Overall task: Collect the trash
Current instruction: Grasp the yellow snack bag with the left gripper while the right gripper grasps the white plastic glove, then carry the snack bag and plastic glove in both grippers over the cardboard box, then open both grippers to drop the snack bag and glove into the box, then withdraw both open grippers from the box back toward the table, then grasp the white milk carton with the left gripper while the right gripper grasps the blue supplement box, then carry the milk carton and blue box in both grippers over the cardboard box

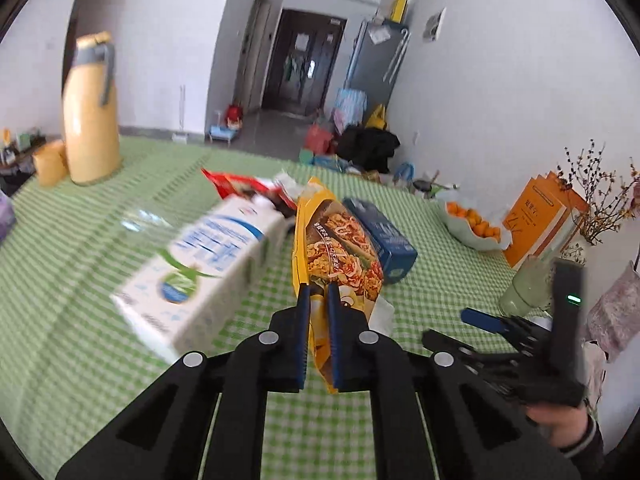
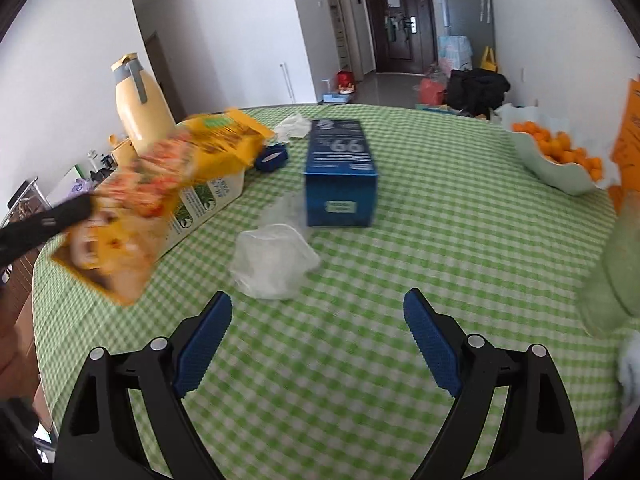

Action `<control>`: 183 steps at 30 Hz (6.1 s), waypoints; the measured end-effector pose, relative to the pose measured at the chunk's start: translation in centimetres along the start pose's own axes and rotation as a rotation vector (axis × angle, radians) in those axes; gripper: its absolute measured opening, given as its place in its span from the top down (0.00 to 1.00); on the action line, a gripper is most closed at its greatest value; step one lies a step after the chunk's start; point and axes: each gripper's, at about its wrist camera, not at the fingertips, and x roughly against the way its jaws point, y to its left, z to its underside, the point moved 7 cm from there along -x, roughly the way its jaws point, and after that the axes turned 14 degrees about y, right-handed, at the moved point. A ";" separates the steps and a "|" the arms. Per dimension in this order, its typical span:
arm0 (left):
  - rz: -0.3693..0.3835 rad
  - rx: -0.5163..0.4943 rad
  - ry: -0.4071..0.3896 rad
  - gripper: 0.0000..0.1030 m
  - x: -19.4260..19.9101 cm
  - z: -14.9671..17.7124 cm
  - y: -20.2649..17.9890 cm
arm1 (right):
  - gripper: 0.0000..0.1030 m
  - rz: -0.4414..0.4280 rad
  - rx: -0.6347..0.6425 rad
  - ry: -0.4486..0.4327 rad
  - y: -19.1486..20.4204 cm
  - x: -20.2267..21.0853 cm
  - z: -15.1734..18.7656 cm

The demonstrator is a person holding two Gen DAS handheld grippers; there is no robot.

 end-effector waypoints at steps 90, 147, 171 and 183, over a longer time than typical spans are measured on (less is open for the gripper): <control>-0.738 0.891 0.189 0.88 26.1 44.4 52.0 | 0.42 -0.267 1.207 0.467 72.6 -17.6 22.0; -0.278 0.170 -0.310 0.07 13.8 8.4 15.2 | 0.20 0.068 0.098 -0.294 7.5 6.9 -1.4; -0.115 -0.082 0.067 0.23 -8.7 1.8 13.2 | 0.20 0.236 -0.048 -0.003 -3.1 -8.2 -8.2; -0.204 -0.012 -0.163 0.30 8.2 5.4 11.5 | 0.42 0.116 0.067 -0.110 1.9 0.4 -4.1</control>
